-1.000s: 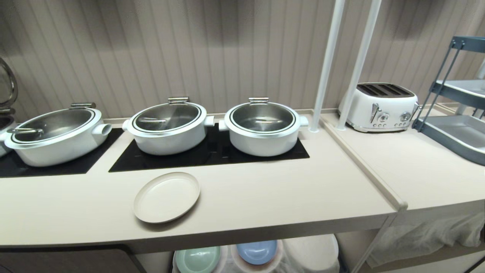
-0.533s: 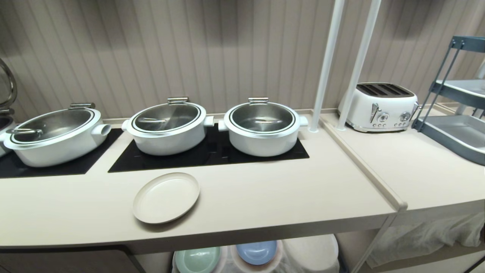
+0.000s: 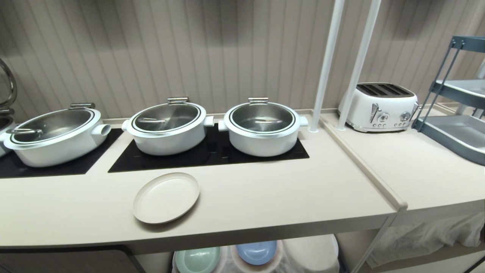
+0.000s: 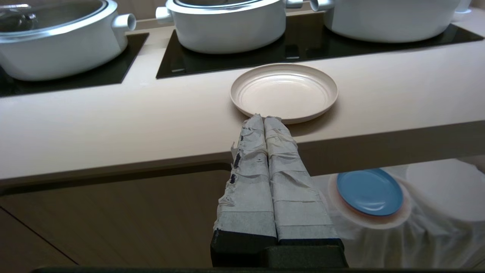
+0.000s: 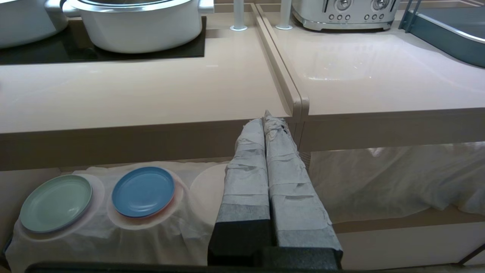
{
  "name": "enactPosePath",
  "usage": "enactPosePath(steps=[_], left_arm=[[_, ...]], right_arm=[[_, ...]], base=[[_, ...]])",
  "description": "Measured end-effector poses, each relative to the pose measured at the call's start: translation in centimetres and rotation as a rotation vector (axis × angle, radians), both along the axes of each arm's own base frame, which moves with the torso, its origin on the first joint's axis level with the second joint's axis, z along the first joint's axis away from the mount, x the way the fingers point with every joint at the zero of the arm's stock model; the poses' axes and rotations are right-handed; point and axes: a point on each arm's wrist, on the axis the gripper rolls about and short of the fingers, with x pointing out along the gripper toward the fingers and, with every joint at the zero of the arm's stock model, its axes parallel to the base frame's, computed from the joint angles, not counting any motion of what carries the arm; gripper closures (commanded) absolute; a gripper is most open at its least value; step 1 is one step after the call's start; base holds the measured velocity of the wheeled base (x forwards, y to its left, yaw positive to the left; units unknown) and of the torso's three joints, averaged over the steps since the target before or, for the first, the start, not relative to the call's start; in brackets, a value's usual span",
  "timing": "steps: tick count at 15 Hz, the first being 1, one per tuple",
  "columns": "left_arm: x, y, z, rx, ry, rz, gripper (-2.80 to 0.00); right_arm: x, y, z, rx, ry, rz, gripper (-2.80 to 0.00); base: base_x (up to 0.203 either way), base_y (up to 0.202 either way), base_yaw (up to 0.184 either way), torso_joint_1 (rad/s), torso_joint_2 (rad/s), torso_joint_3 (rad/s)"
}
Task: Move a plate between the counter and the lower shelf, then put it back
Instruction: Pick up the plate
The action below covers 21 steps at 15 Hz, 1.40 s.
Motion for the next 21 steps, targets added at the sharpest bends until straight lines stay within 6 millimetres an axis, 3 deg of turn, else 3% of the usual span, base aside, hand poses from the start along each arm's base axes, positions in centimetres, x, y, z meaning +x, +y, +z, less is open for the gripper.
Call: enactPosePath(steps=[4,12,17,21], left_arm=[[-0.1,0.0,0.4,0.022,-0.021,-0.002,0.0],[-1.6,-0.1,8.1,0.003,-0.162,-0.043,0.0],[1.2,-0.1,13.7,-0.065,-0.082,-0.036,0.0],[5.4,0.1,15.5,-0.143,0.06,0.033,0.0]], right_arm=[[0.0,0.0,0.0,-0.001,0.0,0.0,0.0],[0.0,0.0,0.0,0.0,0.0,0.0,0.0],[0.0,0.0,0.0,0.0,0.0,0.0,0.0],[0.0,0.0,0.0,0.0,0.0,0.0,0.0]], base=[[0.0,0.0,0.0,0.0,0.0,0.0],[0.0,0.0,0.0,0.0,0.0,0.0],[0.0,0.0,0.0,0.0,0.0,0.0],[0.0,0.0,0.0,0.0,0.0,0.0]])
